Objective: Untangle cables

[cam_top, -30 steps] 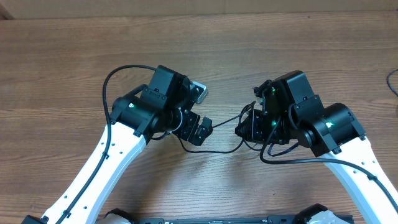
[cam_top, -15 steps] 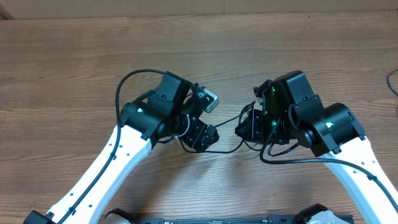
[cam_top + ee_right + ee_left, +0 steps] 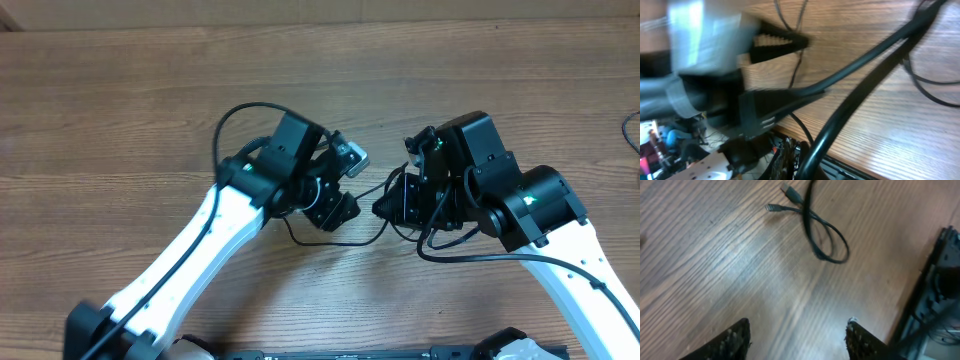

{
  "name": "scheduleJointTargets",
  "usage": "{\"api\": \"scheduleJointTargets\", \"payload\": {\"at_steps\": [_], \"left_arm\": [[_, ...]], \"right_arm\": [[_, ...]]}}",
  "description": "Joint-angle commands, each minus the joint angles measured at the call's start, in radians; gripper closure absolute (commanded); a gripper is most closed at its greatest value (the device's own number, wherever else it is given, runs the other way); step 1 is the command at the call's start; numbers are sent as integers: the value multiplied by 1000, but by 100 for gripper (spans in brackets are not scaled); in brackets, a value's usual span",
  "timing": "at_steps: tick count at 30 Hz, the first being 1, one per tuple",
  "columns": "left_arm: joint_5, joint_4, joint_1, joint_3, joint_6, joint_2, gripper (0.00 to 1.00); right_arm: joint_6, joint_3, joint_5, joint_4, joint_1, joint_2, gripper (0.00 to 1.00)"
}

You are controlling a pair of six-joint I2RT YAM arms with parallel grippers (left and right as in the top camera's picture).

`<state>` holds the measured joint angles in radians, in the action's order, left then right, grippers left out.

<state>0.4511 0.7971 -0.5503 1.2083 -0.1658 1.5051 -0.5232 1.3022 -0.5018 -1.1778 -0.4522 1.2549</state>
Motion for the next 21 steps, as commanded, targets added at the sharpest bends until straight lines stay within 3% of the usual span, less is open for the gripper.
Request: {"api": "scheduleJointTargets", "payload": {"at_steps": [1, 4, 9, 11, 16, 21], "left_arm": [[47, -71, -6, -11, -21, 100, 52], [-32, -147, 1, -10, -12, 155, 96], [-522, -179, 109, 9, 364, 151, 96], [-610, -173, 184, 19, 447, 137, 96], [-497, -169, 375, 23, 533, 117, 96], [-372, -120, 507, 23, 533, 117, 96]], "right_arm": [[0, -7, -67, 37, -1, -7, 96], [1, -7, -65, 45, -1, -7, 96], [-1, -4, 117, -32, 14, -9, 96], [-24, 5, 209, -67, 43, -13, 96], [-152, 94, 434, -174, 190, -23, 96], [-261, 336, 674, -418, 449, -23, 96]]}}
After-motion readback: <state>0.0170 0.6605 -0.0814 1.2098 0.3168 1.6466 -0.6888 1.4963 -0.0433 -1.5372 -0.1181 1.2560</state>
